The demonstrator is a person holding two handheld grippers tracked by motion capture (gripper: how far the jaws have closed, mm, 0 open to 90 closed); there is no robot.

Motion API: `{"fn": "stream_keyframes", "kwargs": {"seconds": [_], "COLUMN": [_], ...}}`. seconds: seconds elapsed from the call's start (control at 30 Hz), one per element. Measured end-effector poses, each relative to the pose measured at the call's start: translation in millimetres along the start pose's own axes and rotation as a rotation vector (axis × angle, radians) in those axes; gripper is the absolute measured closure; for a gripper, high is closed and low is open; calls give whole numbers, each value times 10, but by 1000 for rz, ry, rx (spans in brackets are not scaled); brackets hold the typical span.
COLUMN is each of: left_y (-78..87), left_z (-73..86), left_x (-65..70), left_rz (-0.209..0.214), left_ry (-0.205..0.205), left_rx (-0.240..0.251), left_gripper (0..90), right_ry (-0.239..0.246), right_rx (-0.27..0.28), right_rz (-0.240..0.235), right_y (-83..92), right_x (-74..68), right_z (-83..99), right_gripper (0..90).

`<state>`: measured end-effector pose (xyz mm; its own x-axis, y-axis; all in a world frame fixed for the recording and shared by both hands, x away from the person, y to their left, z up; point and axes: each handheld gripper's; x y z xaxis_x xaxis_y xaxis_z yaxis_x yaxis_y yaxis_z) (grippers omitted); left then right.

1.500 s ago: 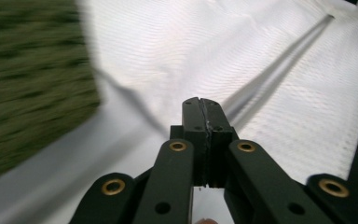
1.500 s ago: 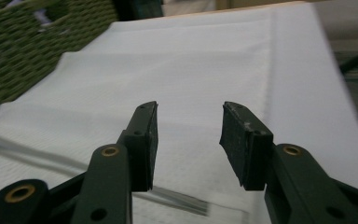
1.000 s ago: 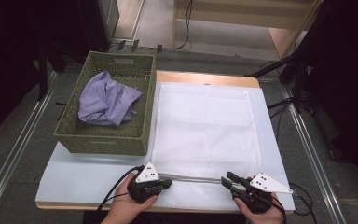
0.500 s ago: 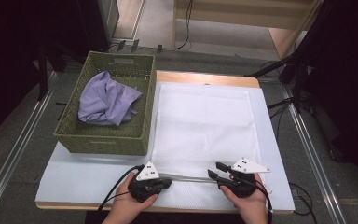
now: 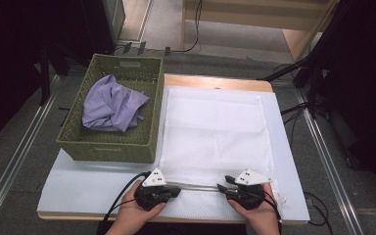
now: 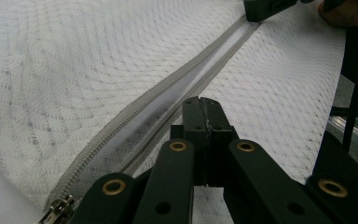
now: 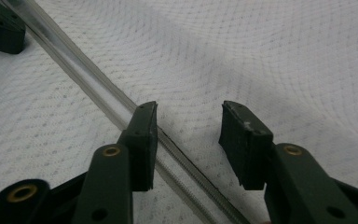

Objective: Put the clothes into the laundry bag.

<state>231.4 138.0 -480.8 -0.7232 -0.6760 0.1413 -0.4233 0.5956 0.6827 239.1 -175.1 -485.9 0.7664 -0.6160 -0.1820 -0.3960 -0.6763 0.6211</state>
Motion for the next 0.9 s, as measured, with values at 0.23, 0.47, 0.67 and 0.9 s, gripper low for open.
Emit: {"fn": "stream_keyframes", "kwargs": {"seconds": [0.23, 0.47, 0.67, 0.9], "left_y": [1, -3, -4, -11], "left_z": [5, -7, -6, -17], "left_x": [5, -26, -19, -43], "left_rz": [-3, 21, 21, 35], "left_ry": [-3, 11, 5, 20], "left_rx": [4, -9, -6, -16], "left_gripper": [900, 900, 898, 899], "right_ry": [-8, -120, -167, -110], "right_rx": [-21, 136, 62, 44], "right_rz": [21, 37, 64, 19], "right_y": [31, 51, -260, -146], "right_x": [44, 228, 416, 412], "right_z": [-41, -320, -293, -208], "right_gripper": [892, 893, 819, 483]}}
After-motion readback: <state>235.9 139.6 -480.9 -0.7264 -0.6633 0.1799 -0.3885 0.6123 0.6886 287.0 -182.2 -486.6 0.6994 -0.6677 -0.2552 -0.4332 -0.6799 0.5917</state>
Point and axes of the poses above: each handheld gripper's, and its own axes: y roughly backward along the jaws, z roughly out of its underside, x roughly to its right, and after that the axes turned 10 degrees about -z, right-handed
